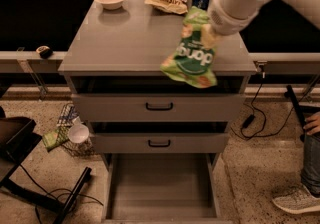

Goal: Place green rice chip bag into bottom drawer

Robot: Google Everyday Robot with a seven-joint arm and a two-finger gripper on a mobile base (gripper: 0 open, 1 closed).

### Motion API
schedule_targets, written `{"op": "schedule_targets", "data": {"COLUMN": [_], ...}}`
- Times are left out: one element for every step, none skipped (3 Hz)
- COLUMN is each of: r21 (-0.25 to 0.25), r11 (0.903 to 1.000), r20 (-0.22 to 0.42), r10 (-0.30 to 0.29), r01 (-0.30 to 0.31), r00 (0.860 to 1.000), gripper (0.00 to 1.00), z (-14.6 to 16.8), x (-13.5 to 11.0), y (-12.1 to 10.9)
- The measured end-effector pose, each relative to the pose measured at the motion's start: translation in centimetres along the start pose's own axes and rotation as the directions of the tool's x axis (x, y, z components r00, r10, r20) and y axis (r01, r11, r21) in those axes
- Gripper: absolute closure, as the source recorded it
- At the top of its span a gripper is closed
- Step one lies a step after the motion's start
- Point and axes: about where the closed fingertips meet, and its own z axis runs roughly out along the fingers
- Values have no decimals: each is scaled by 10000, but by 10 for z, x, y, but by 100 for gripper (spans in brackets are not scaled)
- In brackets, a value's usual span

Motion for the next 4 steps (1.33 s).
{"op": "schedule_targets", "data": {"r21": [916, 1072, 1108, 1109], "r11": [9904, 9839, 9844, 9844], "r20": [-664, -980, -1041, -1042], "r10": [1101, 1539, 1484, 1483], "r01": [-1038, -1433, -1368, -1367], "r00": [9917, 9832, 9834, 9834], "gripper": [100, 100, 100, 100], "z": [-62, -73, -72, -72], "x": [107, 164, 160, 159], "y": [1, 9, 9, 9]}}
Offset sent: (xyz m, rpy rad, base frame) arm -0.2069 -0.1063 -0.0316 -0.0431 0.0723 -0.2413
